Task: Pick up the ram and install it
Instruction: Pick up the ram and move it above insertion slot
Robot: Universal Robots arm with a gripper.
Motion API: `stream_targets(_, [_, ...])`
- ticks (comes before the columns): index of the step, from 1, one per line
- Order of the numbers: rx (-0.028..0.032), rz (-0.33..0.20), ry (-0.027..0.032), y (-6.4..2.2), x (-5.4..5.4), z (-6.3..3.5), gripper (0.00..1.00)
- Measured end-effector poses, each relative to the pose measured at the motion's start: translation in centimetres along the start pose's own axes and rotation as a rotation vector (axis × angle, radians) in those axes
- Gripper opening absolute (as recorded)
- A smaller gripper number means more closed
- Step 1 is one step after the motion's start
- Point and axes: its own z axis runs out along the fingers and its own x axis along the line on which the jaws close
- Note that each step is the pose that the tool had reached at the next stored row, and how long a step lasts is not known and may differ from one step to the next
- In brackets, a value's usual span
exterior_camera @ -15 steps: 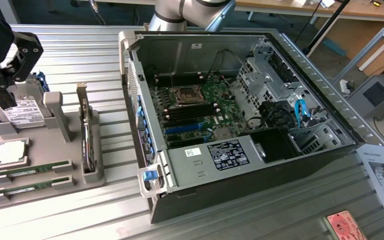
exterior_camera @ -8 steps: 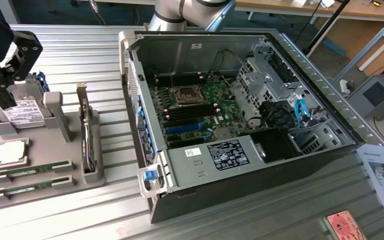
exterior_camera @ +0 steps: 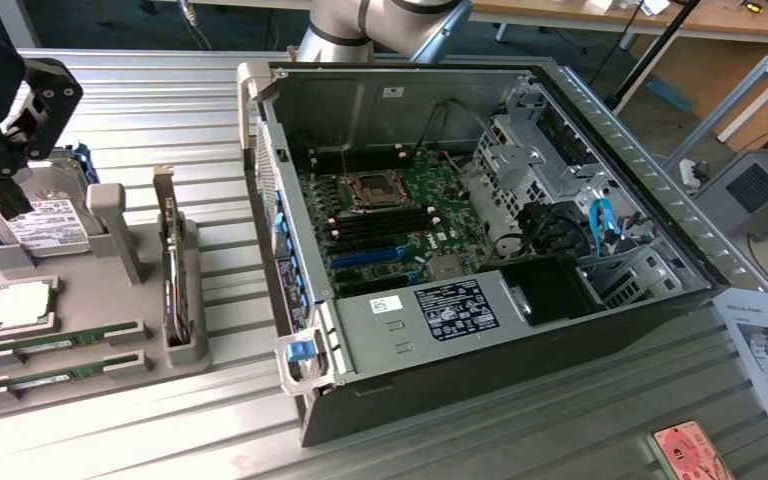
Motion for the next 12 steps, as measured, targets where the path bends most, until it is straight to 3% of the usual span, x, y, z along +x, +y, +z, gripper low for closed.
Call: stream_targets(12, [-0.0033, -0.127, 0.0056, 0.00, 0.00, 0.00, 0.11])
